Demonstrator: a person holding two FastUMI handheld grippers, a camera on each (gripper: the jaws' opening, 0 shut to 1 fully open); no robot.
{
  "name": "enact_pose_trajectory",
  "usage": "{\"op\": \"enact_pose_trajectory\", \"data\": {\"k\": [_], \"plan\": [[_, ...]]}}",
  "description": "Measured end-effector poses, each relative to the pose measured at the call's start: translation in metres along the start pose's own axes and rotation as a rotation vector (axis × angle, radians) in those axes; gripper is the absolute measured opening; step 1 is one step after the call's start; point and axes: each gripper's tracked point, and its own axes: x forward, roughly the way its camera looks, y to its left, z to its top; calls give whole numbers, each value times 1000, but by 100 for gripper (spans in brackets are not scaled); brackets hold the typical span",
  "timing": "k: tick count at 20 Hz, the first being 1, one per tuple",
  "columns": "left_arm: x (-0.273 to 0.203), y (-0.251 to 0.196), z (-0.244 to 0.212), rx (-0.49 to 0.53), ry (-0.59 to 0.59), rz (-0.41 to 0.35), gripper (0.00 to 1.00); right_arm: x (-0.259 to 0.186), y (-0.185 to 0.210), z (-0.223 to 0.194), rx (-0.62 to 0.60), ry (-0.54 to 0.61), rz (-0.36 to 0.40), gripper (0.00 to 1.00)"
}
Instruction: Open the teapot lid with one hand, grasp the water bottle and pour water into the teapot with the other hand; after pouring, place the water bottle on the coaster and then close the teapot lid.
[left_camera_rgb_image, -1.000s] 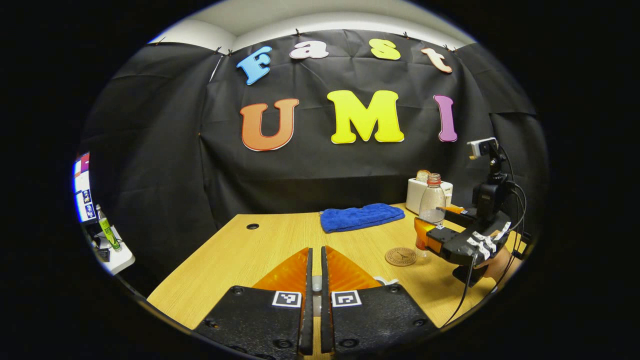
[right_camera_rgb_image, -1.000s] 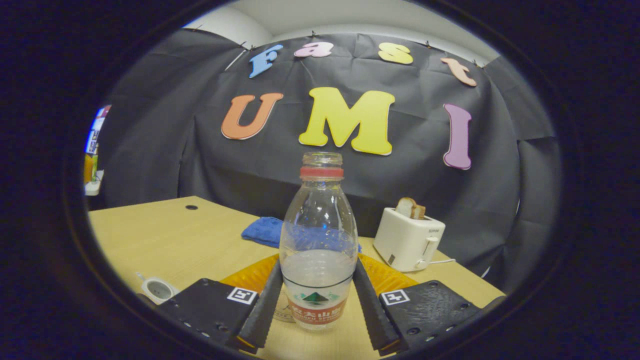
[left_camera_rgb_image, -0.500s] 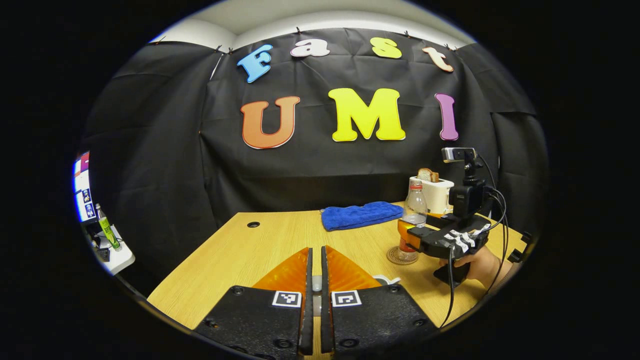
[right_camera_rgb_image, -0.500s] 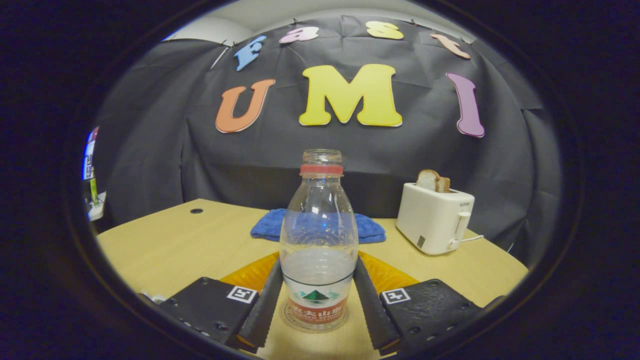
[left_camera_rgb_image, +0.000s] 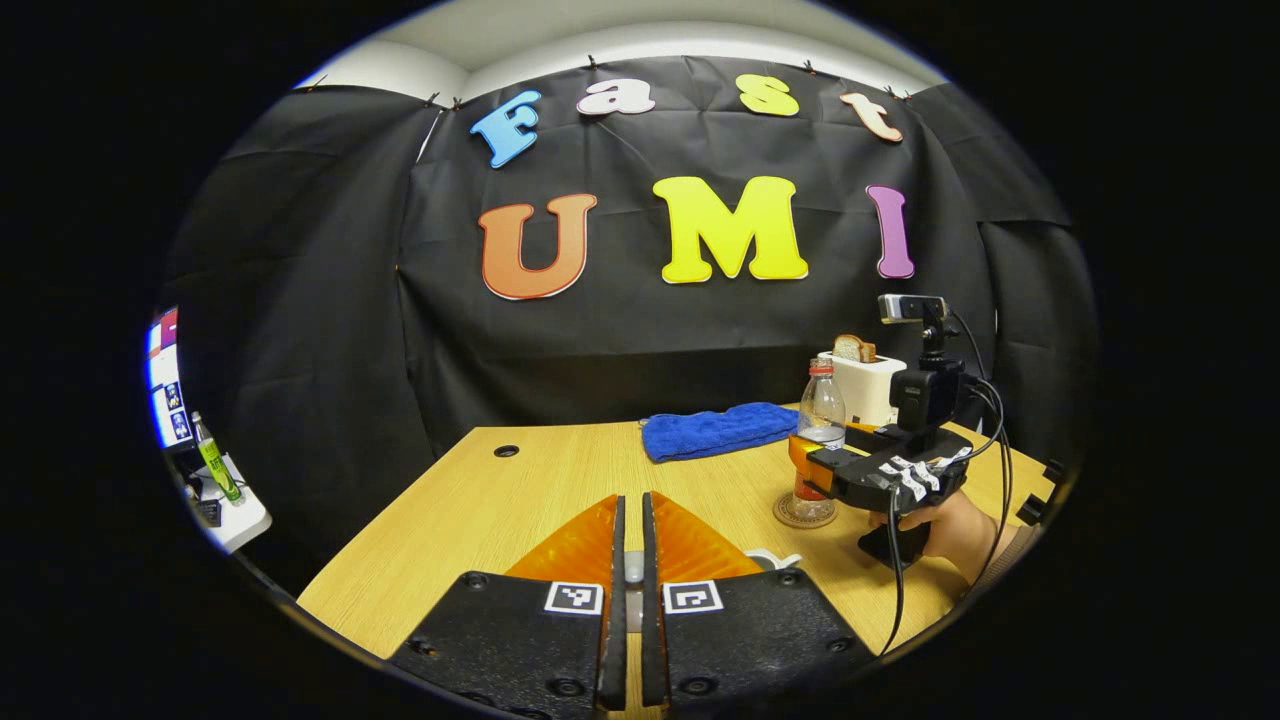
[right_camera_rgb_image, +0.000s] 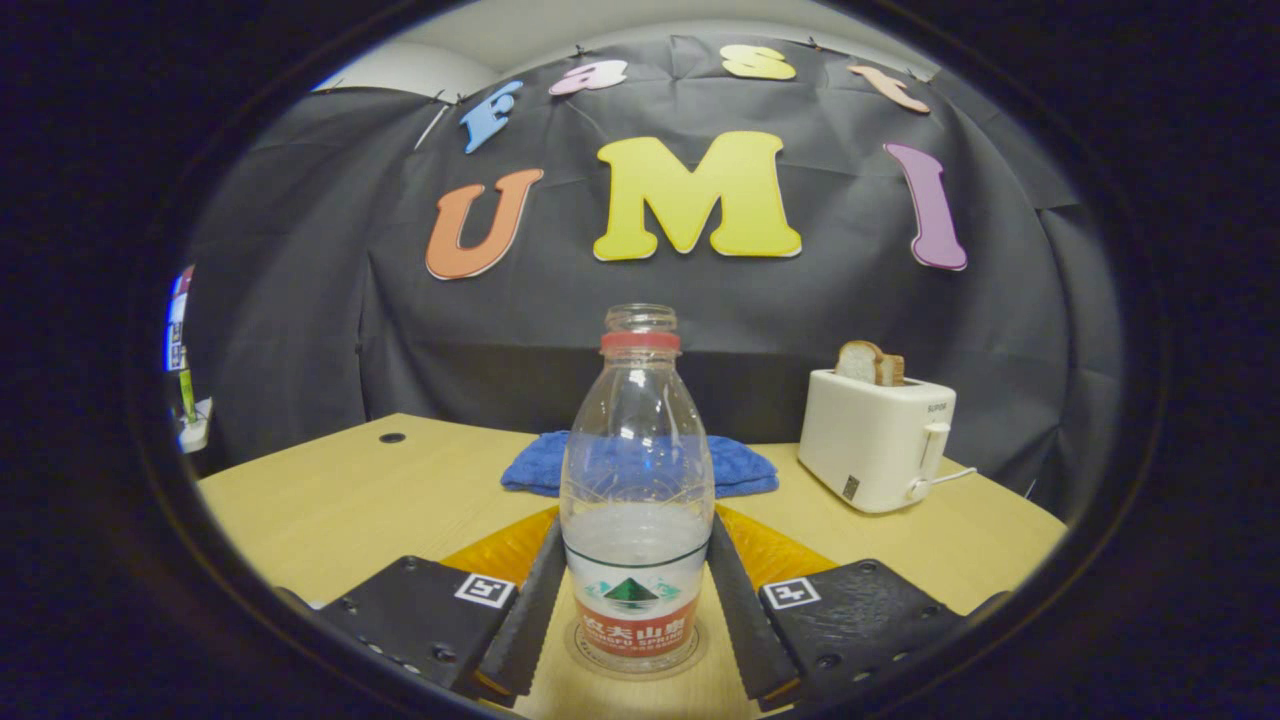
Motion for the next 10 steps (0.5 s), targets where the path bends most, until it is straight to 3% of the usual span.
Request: {"op": "enact_pose_trajectory", "data": {"k": [10], "plan": [[0, -1, 1, -5, 0, -5, 8, -6, 1, -15, -33, 44, -3, 79]]}}
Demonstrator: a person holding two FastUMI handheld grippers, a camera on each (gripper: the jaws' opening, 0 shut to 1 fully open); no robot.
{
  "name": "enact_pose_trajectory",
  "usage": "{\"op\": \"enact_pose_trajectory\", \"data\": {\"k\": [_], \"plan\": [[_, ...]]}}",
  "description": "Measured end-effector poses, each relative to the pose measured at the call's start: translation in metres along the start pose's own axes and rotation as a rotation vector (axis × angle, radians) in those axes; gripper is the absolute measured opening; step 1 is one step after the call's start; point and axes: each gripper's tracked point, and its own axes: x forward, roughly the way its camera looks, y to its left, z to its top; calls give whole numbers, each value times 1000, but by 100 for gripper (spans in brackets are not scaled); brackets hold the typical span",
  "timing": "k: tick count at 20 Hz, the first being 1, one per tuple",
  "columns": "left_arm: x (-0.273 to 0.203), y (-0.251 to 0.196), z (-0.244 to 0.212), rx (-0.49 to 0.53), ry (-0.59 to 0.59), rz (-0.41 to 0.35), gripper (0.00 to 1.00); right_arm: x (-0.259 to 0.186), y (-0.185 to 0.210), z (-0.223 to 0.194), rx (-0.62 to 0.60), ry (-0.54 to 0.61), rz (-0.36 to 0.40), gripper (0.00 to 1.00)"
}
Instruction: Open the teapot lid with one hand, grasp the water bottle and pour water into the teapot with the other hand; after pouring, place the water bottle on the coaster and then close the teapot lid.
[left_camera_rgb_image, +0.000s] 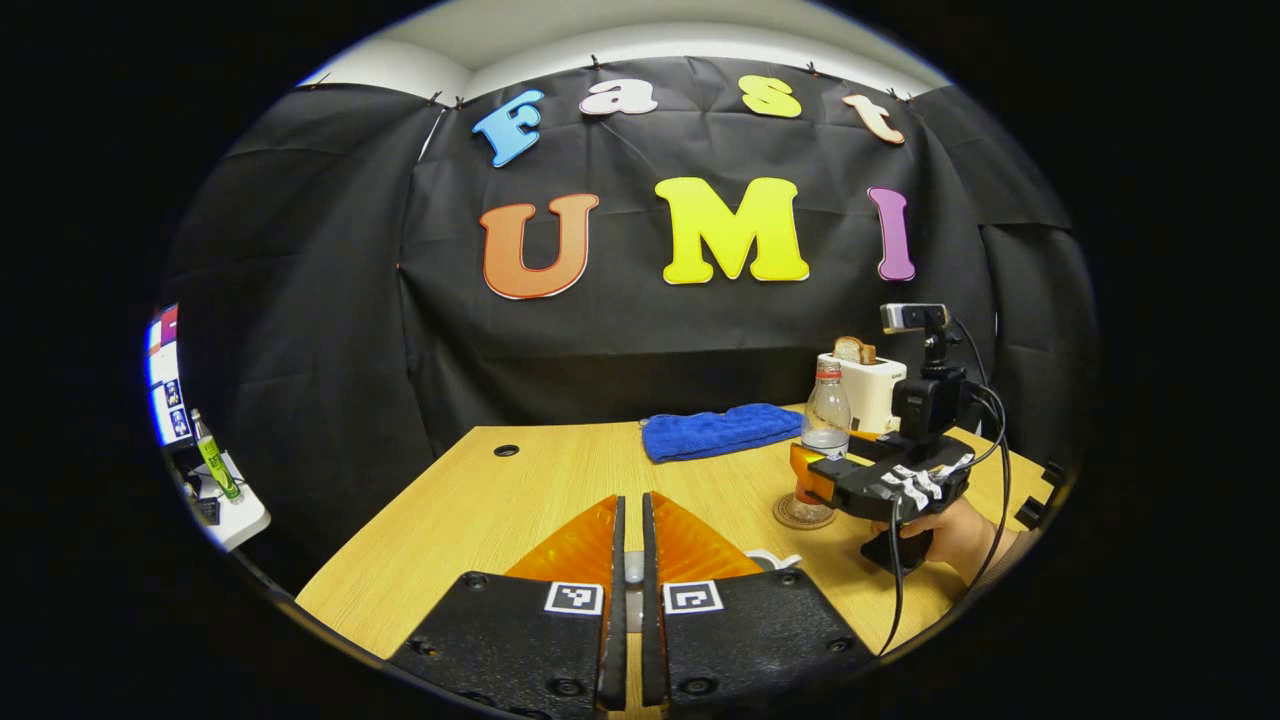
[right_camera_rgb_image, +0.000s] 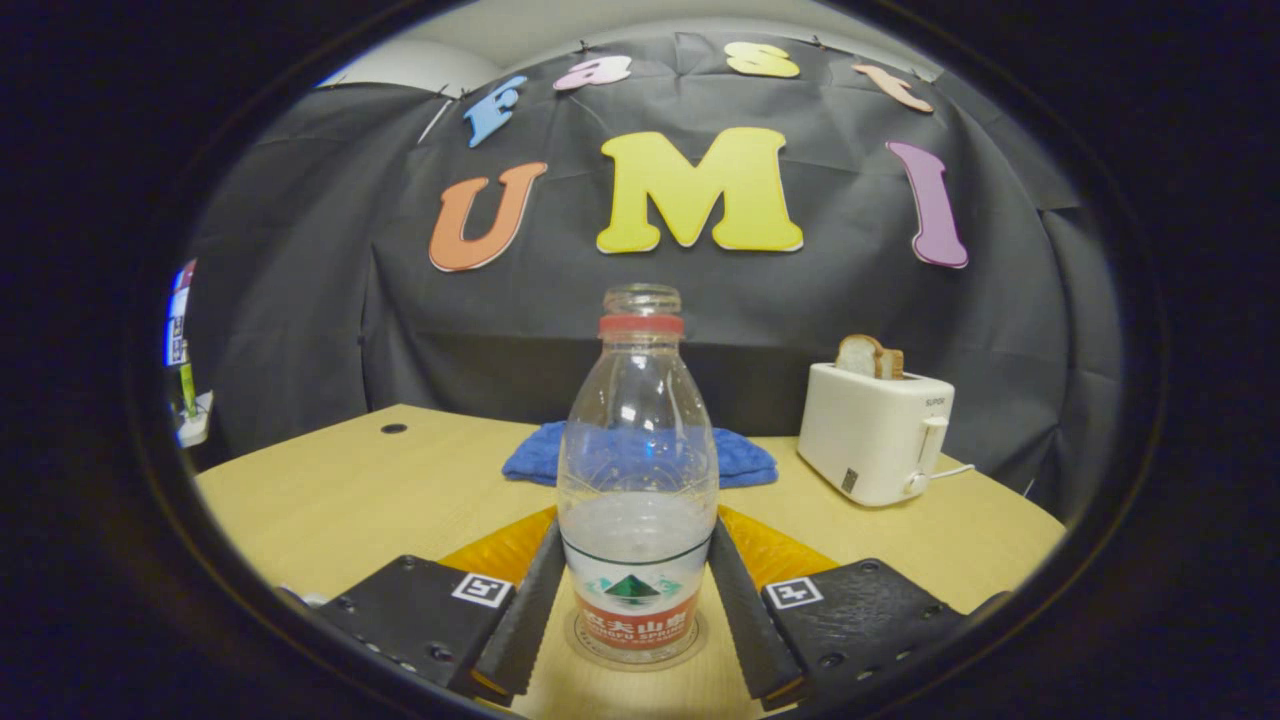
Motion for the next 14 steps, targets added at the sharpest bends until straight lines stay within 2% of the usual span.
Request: {"op": "enact_pose_trajectory", "data": {"k": [2, 7, 8, 9, 14], "plan": [[0, -1, -1, 2, 0, 0, 8, -1, -3, -3, 5, 6, -8, 77], [1, -3, -2, -1, 2, -5, 8, -3, -8, -6, 34, 25, -3, 81], [2, -4, -2, 1, 3, -6, 8, -5, -8, -6, 40, 23, 0, 78], [0, -4, -3, 4, 5, -5, 8, -6, -8, -4, 47, 19, 8, 82], [2, -8, -4, 16, 9, -7, 8, -20, -5, 3, 85, 8, 54, 87]]}}
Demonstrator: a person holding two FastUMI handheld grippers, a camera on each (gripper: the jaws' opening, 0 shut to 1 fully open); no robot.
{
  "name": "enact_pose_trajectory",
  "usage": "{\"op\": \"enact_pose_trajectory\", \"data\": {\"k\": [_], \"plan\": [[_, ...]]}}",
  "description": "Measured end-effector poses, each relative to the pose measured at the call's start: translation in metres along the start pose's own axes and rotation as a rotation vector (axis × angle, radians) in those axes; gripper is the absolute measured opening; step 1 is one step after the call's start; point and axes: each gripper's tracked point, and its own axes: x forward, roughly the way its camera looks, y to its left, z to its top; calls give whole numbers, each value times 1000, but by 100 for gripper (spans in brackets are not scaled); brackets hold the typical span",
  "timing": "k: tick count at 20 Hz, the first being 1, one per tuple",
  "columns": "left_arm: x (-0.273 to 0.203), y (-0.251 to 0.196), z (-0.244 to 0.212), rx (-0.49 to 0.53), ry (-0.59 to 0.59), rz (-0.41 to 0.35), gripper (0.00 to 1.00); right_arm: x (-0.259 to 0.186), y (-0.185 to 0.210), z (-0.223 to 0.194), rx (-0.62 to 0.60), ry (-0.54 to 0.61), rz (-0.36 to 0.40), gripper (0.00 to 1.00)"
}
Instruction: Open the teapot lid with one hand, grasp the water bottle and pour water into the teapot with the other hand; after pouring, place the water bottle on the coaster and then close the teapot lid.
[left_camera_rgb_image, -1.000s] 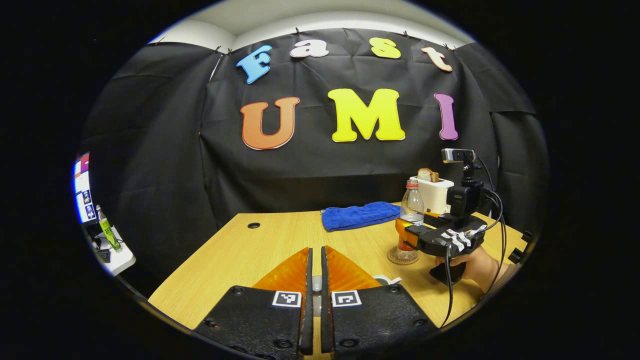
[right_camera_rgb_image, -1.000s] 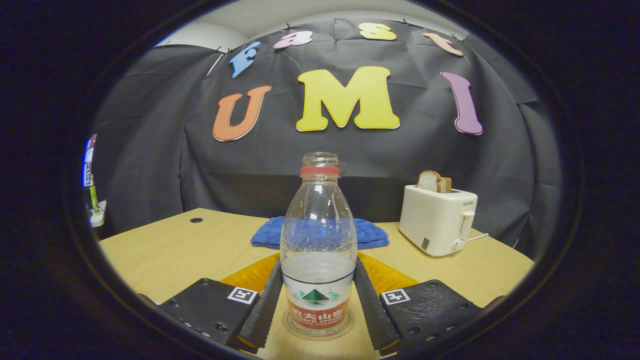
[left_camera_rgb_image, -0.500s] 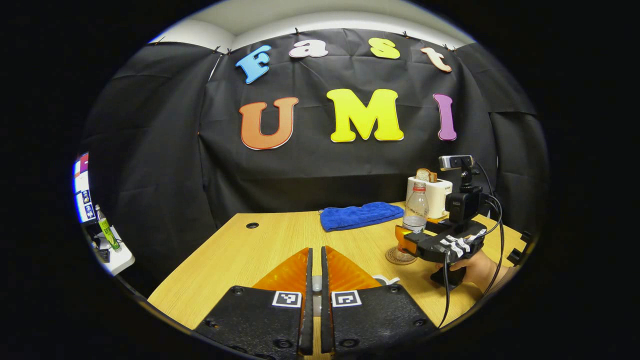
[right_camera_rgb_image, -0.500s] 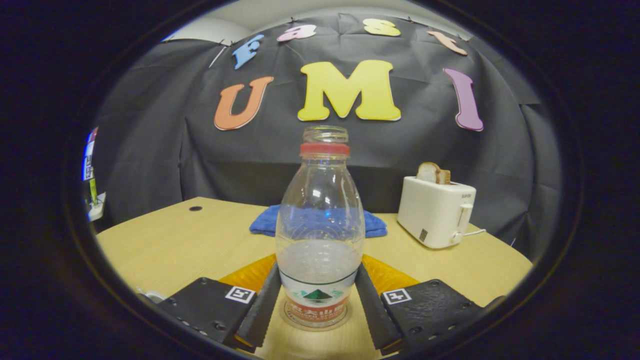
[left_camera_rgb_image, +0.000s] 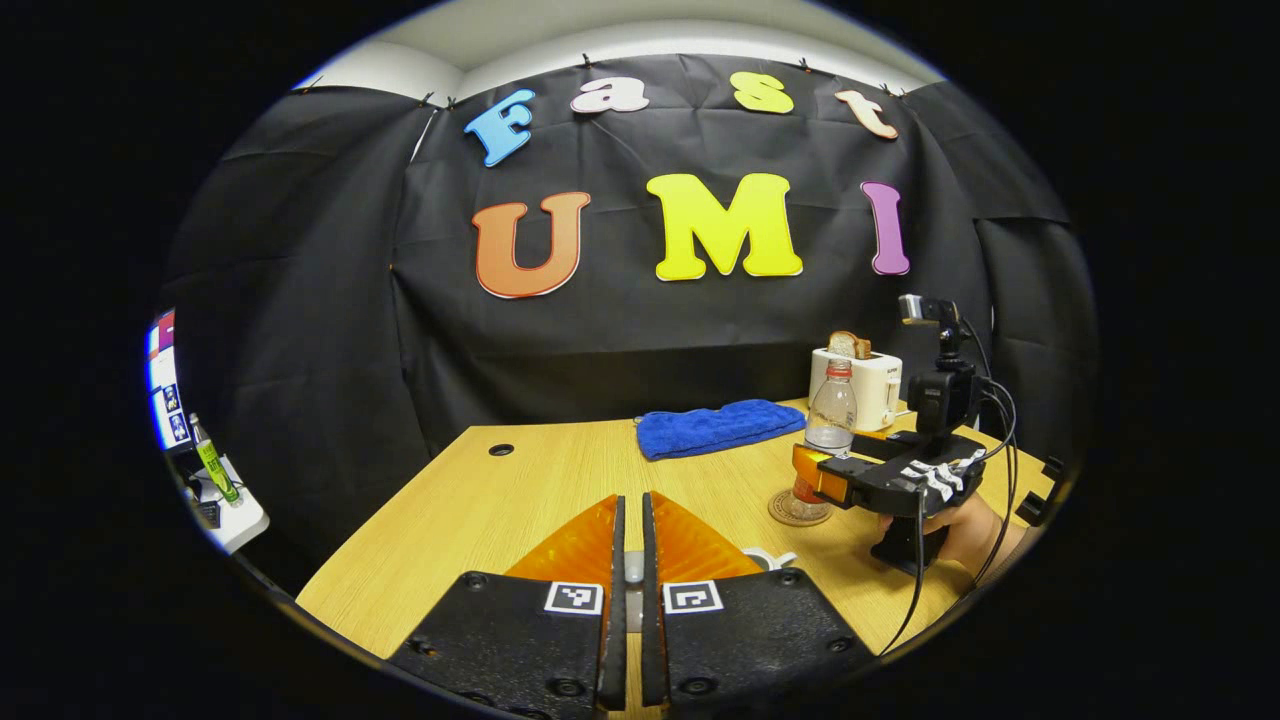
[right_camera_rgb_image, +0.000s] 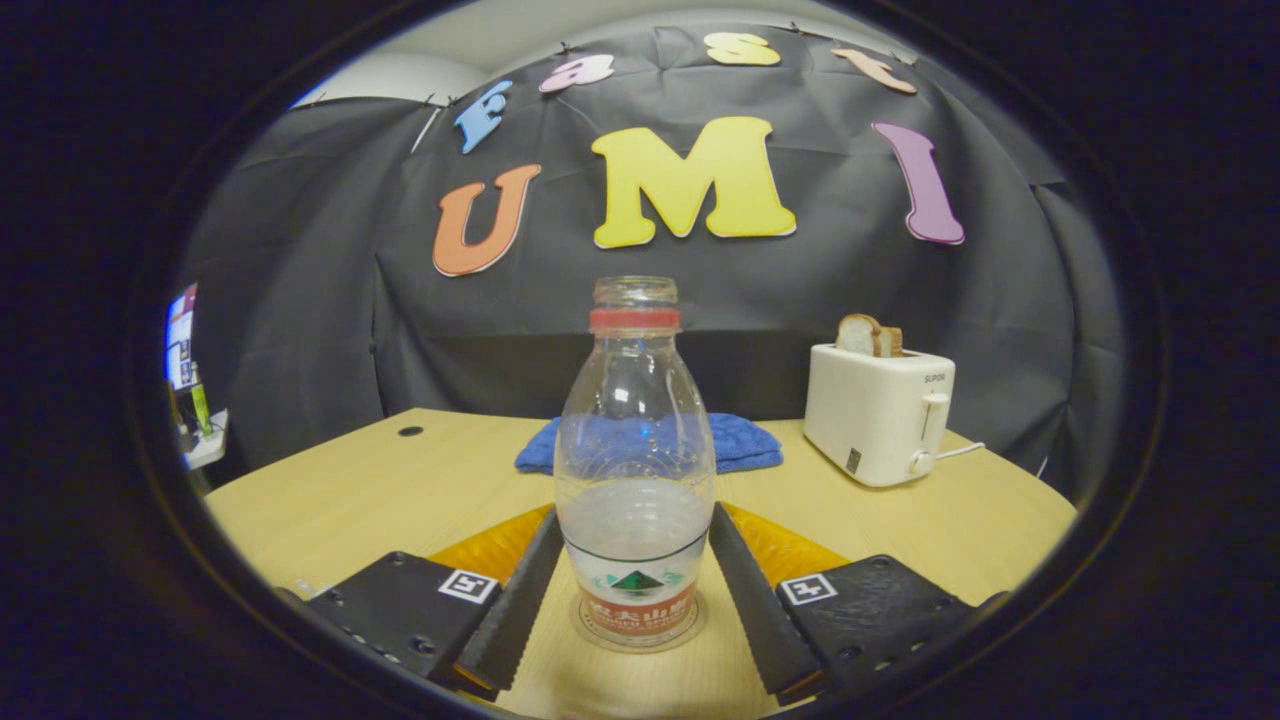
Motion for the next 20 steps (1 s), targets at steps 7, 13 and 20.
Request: {"op": "enact_pose_trajectory", "data": {"k": [7, 13, 20], "plan": [[7, -9, -4, 2, 6, -7, 8, -39, -12, 13, -7, -46, 0, 95], [22, -37, -10, -20, 4, -45, 8, -79, -38, 9, -98, -78, -10, 95], [62, -63, -37, -67, 6, -62, 9, -125, -84, 4, -57, -99, -50, 95]]}}
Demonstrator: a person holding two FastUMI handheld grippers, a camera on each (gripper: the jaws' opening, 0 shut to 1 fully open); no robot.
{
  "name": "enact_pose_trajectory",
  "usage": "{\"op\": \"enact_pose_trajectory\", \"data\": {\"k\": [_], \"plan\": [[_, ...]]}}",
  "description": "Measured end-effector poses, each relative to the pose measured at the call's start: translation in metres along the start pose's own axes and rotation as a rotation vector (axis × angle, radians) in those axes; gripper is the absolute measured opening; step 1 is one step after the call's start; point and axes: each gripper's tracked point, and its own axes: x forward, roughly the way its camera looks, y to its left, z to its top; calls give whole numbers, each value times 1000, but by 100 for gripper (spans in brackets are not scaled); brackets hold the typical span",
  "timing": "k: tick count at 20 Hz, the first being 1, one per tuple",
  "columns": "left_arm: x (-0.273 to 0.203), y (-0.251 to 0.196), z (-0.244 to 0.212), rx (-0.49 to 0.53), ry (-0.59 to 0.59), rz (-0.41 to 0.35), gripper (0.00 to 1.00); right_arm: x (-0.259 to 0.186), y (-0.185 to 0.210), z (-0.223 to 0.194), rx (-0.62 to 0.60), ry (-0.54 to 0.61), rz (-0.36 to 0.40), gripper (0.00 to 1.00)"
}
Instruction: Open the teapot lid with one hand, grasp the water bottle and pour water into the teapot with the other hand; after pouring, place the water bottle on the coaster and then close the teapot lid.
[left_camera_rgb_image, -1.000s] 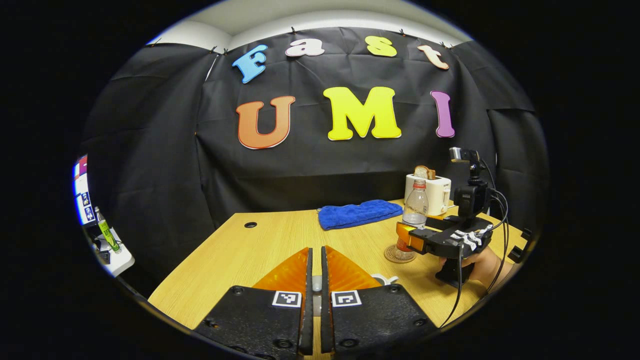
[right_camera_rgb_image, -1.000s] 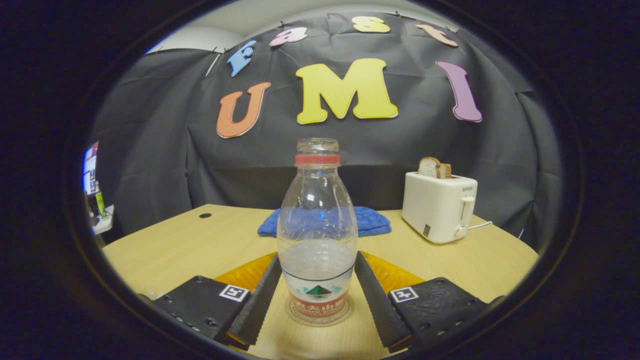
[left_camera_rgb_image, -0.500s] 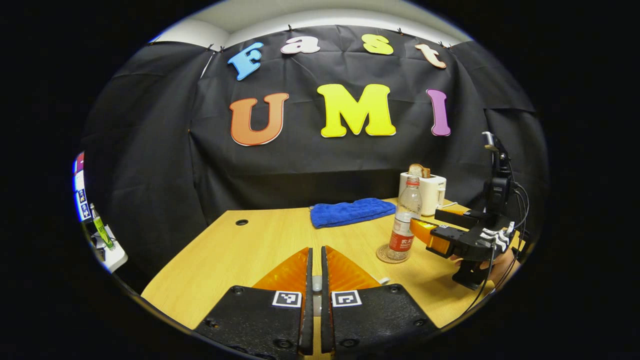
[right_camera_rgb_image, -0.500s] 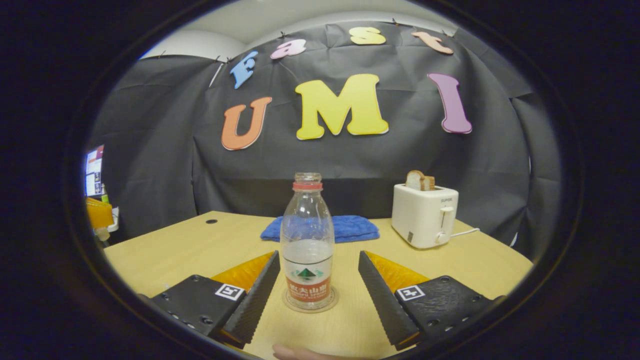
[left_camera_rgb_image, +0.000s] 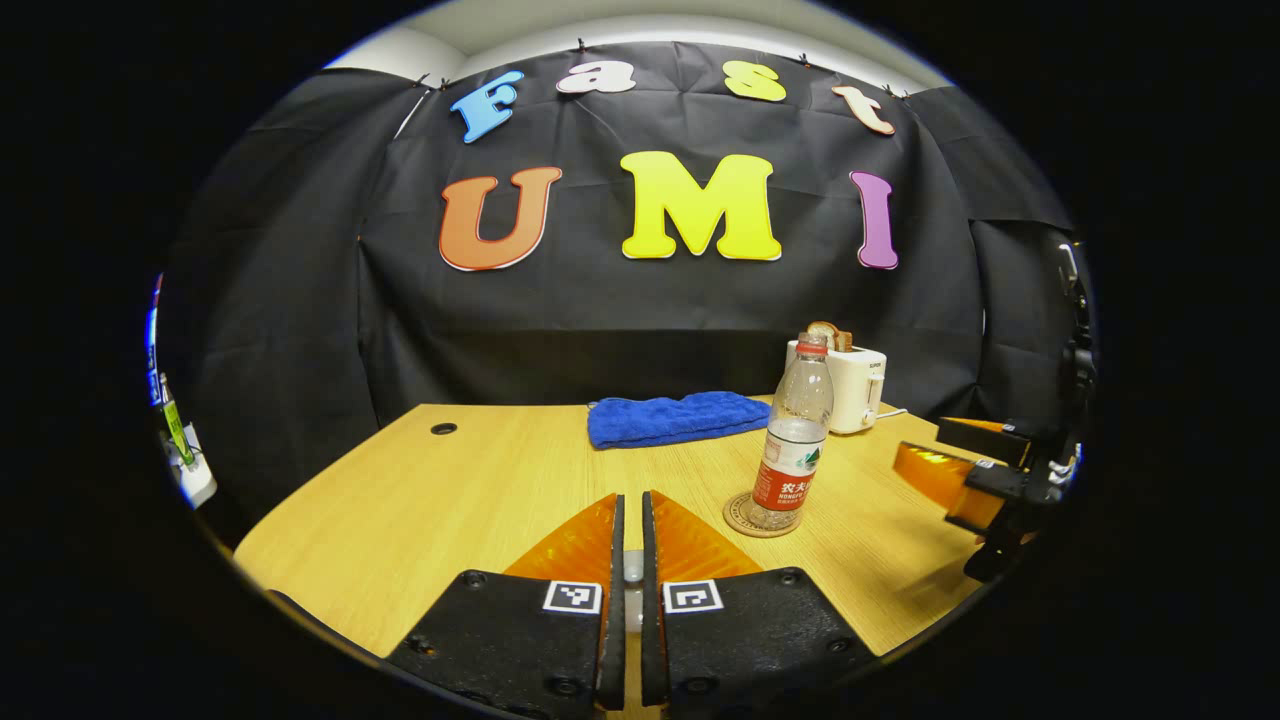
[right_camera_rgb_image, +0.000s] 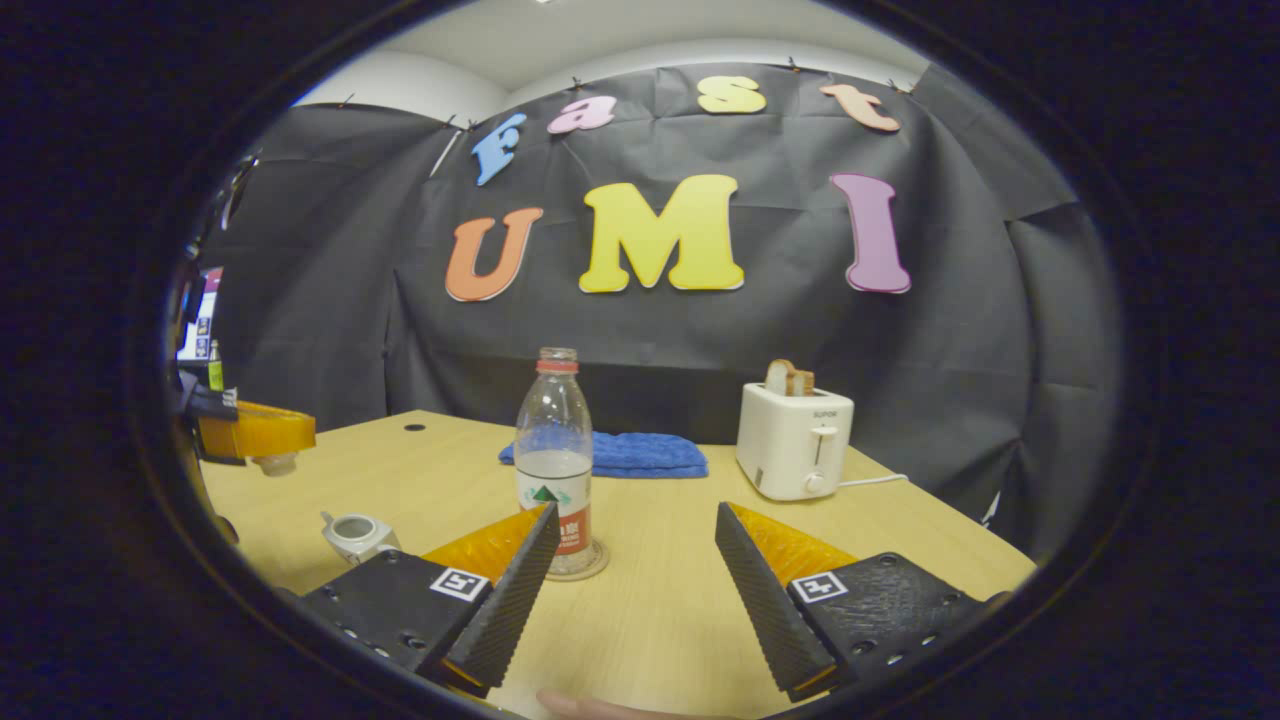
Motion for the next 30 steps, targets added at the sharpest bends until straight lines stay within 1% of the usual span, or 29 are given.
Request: {"op": "enact_pose_trajectory", "data": {"k": [2, 5, 8, 9, 11, 12, 14, 16, 19, 20, 21, 22, 28, 29, 30], "plan": [[13, 3, -11, -25, 3, 12, 9, -14, -11, 0, 11, -10, -25, 95], [24, -3, -18, -78, -8, -5, 9, -32, -23, 0, -20, -29, -46, 94], [31, -16, -24, -119, -17, -36, 9, -45, -32, 0, -40, -55, -60, 94], [32, -20, -28, -114, -11, -39, 9, -48, -32, 3, -39, -64, -56, 94], [35, -17, -34, -82, -9, -9, 9, -53, -38, 2, -27, -76, -60, 94], [37, -15, -34, -84, -19, 3, 9, -53, -41, 5, -21, -82, -58, 93], [39, -19, -36, -81, -34, 1, 9, -55, -50, 5, -16, -82, -75, 93], [42, -18, -35, -75, -48, 5, 9, -59, -64, 14, -22, -105, -96, 94], [47, -22, -45, -85, -21, 3, 9, -64, -78, 22, 16, -119, -113, 93], [49, -24, -48, -93, -16, -3, 9, -66, -79, 23, 18, -122, -111, 93], [48, -25, -50, -99, -8, -2, 9, -68, -84, 29, 16, -140, -125, 94], [48, -26, -51, -102, -7, 2, 10, -70, -90, 33, 15, -152, -137, 94], [45, -26, -50, -72, 0, 13, 12, -75, -94, 40, 23, -155, -120, 94], [45, -26, -50, -73, 3, 12, 13, -74, -95, 41, 24, -152, -125, 94], [45, -27, -50, -71, 2, 12, 17, -76, -94, 39, 23, -150, -125, 94]]}}
